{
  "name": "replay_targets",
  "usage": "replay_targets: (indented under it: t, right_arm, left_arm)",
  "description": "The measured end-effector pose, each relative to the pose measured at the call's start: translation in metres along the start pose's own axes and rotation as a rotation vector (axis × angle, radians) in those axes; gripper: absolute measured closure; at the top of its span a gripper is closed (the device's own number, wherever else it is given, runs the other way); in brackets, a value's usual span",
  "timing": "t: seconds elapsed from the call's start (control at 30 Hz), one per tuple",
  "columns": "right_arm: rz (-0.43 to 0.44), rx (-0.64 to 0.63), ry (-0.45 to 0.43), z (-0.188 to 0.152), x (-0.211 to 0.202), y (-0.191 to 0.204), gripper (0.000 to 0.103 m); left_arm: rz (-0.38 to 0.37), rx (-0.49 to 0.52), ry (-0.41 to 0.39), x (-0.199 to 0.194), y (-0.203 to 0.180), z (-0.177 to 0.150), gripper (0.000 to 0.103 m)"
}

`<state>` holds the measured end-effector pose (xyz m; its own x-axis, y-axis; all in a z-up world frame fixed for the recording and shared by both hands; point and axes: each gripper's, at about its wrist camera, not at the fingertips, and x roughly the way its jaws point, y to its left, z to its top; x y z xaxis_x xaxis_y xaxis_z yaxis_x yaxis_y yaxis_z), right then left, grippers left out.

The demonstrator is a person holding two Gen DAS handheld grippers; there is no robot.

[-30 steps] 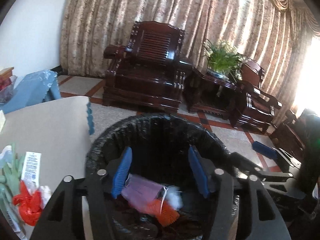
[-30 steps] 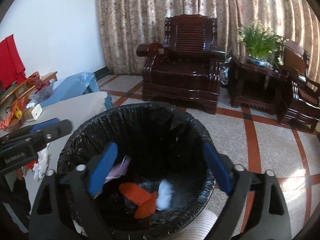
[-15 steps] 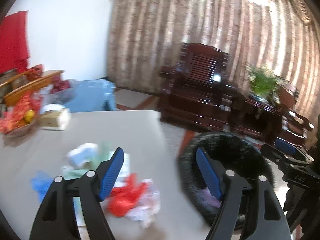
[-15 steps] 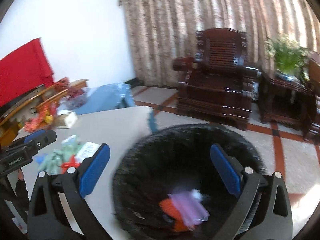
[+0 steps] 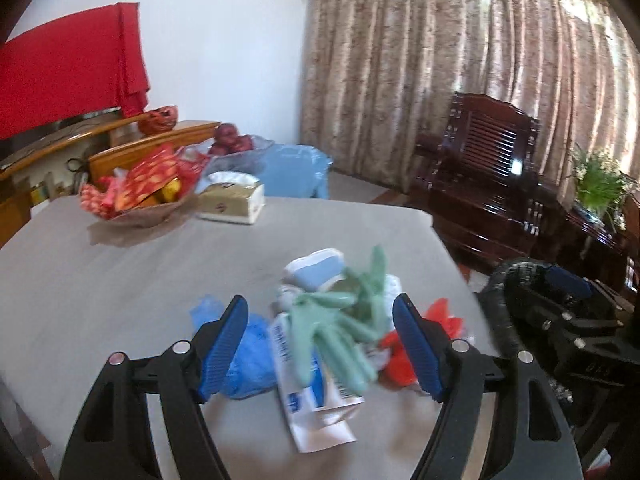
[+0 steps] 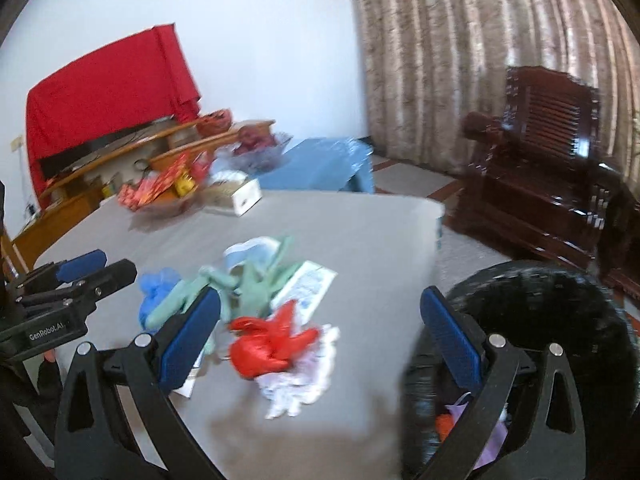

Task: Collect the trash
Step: 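Grasp the green glove with left gripper while right grasps red bag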

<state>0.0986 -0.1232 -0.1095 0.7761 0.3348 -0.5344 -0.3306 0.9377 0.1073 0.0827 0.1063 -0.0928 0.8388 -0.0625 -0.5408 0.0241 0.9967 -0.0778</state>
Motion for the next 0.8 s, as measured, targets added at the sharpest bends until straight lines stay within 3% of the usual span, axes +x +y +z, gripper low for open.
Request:
replay_targets:
  t: [0.1, 0.23, 0.6, 0.8]
  right_arm:
    - [0.019, -0.016, 0.026, -0.005, 0.012, 0.012, 0.008]
    - [0.048, -0.038, 0.08, -0.014, 0.033, 0.022, 0.024]
    - [0.065, -0.058, 0.177, -0.033, 0.073, 0.028, 0.032]
    - [0.085, -0.084, 0.233, -0.041, 0.089, 0.031, 0.044]
  left_arm:
    - [0.018, -0.008, 0.011, 0.002, 0.01, -0.006, 0.03]
    - [0.034, -0.017, 0.031, 0.011, 0.021, -0.012, 0.03]
    - [0.046, -0.025, 0.078, 0.025, 0.031, -0.025, 0.031]
    - [0.033, -0.023, 0.09, 0.029, 0.029, -0.026, 0.032]
